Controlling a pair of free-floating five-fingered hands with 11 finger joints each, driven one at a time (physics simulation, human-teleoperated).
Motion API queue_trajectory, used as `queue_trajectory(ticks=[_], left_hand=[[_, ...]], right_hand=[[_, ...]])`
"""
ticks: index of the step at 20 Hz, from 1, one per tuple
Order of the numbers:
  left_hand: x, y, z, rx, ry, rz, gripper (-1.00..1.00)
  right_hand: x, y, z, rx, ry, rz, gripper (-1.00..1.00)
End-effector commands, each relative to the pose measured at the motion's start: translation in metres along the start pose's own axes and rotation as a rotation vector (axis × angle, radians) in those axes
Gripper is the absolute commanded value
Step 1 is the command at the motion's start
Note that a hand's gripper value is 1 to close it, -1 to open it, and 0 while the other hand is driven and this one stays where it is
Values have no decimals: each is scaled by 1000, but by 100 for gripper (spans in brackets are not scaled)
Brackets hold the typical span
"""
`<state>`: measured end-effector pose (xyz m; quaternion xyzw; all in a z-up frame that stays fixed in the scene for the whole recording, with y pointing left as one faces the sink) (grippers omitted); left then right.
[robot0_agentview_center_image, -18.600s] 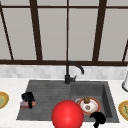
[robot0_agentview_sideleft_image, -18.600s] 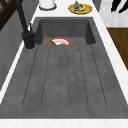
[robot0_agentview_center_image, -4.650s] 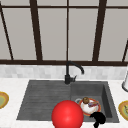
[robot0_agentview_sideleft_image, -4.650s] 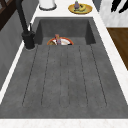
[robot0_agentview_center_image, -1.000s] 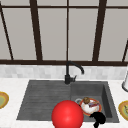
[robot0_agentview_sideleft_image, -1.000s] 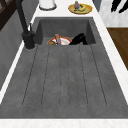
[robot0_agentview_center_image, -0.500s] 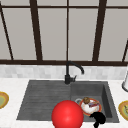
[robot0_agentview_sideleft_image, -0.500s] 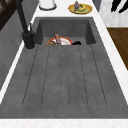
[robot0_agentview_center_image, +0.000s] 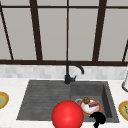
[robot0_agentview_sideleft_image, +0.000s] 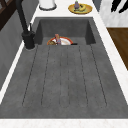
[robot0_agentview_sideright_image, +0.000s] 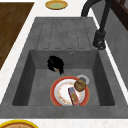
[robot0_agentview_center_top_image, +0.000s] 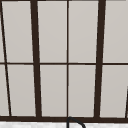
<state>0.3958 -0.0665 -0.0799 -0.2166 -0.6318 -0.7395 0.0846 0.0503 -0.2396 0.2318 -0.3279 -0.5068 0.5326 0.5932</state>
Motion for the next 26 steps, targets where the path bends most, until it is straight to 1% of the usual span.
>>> queue_trajectory(ticks=[1,2,3,4,5,6,7,8,9,10,11,13,14,15,16,17,18,26], left_hand=[[7,-12,-3,-32,4,-23,100],[1,-2,0,-4,2,-24,100],[2,-2,1,4,1,-34,100],[7,-5,3,14,9,-37,100],[9,-1,1,10,5,-52,100],[11,11,8,18,-5,-62,100],[18,25,8,30,-12,-70,100],[18,31,7,33,-10,-55,100],[18,38,7,41,-3,-61,100],[19,45,10,38,-7,-65,100],[24,51,8,37,-17,-59,100],[28,66,9,28,-21,-58,100],[31,73,9,32,-21,-61,100],[35,80,9,34,-13,-58,100],[38,88,10,41,1,-43,100],[43,94,11,40,-3,-44,100],[44,102,14,32,-11,-44,100],[69,161,19,34,-14,-45,100]], right_hand=[[0,0,0,0,0,0,0],[0,0,0,0,0,0,0],[0,0,0,0,0,0,0],[0,0,0,0,0,0,0],[0,0,0,0,0,0,0],[0,0,0,0,0,0,0],[0,0,0,0,0,0,0],[0,0,0,0,0,0,0],[0,0,0,0,0,0,0],[0,0,0,0,0,0,0],[0,0,0,0,0,0,0],[0,0,0,0,0,0,0],[0,0,0,0,0,0,0],[0,0,0,0,0,0,0],[0,0,0,0,0,0,0],[0,0,0,0,0,0,0],[0,0,0,0,0,0,0],[0,0,0,0,0,0,0]])
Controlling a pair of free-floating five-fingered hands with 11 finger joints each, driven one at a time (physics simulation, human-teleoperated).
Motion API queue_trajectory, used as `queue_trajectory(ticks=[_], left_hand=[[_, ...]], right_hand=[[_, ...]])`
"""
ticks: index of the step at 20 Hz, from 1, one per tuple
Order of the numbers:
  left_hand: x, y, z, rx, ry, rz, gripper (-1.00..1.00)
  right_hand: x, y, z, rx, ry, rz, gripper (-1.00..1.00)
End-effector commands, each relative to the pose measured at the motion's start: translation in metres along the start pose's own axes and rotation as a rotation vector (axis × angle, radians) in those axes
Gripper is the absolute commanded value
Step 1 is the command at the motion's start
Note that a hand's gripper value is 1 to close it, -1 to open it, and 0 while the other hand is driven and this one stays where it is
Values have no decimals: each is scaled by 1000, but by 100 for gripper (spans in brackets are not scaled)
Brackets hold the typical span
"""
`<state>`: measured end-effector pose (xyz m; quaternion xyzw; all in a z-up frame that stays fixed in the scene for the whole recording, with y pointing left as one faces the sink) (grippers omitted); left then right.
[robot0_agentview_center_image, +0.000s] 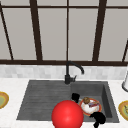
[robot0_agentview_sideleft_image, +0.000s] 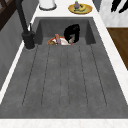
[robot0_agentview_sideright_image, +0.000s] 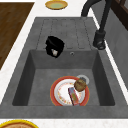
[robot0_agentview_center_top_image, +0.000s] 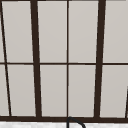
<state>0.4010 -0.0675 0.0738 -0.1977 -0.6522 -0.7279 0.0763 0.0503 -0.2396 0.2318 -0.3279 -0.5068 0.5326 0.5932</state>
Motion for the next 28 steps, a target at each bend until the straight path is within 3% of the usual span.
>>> queue_trajectory(ticks=[1,5,12,23,28], left_hand=[[10,29,3,-9,-21,-2,100],[24,58,5,3,-31,-5,100],[47,110,8,-9,-35,-3,100],[94,187,12,6,-13,23,100],[119,201,26,-35,7,70,100]], right_hand=[[0,0,0,0,0,0,0],[0,0,0,0,0,0,0],[0,0,0,0,0,0,0],[0,0,0,0,0,0,0],[0,0,0,0,0,0,0]])
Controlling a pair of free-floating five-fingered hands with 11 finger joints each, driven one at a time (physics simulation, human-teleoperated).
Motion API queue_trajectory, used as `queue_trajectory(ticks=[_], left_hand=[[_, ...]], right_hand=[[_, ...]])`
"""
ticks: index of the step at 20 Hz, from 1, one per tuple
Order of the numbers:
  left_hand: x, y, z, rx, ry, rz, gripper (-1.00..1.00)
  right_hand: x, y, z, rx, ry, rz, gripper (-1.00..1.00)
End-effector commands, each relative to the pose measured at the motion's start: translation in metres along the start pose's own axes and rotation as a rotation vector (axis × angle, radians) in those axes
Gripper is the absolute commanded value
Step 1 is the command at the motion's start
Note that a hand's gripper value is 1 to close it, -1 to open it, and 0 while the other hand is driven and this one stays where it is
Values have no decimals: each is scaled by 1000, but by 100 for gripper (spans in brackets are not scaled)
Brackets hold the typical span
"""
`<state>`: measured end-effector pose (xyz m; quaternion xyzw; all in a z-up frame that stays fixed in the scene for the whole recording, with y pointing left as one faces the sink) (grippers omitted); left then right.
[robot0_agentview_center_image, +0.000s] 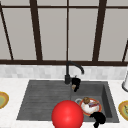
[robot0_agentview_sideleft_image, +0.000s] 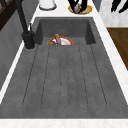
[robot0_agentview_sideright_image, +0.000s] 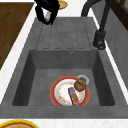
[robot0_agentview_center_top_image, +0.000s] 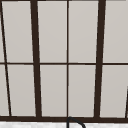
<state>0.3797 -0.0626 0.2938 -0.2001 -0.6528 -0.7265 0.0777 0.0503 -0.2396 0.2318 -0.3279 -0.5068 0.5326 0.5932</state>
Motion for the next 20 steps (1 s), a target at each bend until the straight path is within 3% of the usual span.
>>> queue_trajectory(ticks=[1,9,20], left_hand=[[15,10,18,-43,13,67,100],[46,17,59,-27,10,83,100],[74,30,144,-15,6,118,100]], right_hand=[[0,0,0,0,0,0,0],[0,0,0,0,0,0,0],[0,0,0,0,0,0,0]])
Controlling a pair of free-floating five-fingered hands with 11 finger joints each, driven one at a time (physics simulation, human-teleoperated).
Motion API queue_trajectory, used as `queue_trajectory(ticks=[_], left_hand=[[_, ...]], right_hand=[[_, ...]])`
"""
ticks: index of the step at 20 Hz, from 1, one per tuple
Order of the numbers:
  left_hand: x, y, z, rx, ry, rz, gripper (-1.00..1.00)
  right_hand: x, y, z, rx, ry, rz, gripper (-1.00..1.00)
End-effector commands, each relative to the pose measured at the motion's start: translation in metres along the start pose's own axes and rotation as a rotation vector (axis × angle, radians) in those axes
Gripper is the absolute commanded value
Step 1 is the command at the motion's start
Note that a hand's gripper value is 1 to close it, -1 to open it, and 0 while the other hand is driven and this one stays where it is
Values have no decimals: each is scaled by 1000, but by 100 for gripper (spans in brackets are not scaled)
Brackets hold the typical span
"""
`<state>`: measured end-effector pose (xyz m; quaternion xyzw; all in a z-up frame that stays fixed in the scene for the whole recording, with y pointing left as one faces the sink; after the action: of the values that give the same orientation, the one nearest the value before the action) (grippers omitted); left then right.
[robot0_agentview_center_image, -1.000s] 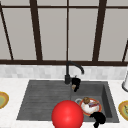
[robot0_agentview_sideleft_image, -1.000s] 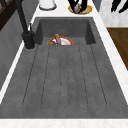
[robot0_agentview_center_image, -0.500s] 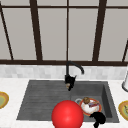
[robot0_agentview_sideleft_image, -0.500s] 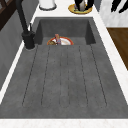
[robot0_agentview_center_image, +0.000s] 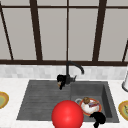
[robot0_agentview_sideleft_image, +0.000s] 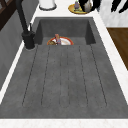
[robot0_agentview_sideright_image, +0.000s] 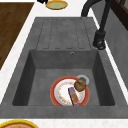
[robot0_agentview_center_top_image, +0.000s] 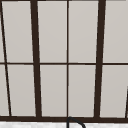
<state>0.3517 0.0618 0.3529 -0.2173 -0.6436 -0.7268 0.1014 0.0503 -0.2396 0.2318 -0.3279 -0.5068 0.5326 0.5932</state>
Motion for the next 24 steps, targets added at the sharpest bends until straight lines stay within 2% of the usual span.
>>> queue_trajectory(ticks=[1,21,24], left_hand=[[7,1,31,5,-8,57,100],[32,-20,189,9,-9,67,100],[33,-28,212,5,-5,42,100]], right_hand=[[0,0,0,0,0,0,0],[0,0,0,0,0,0,0],[0,0,0,0,0,0,0]])
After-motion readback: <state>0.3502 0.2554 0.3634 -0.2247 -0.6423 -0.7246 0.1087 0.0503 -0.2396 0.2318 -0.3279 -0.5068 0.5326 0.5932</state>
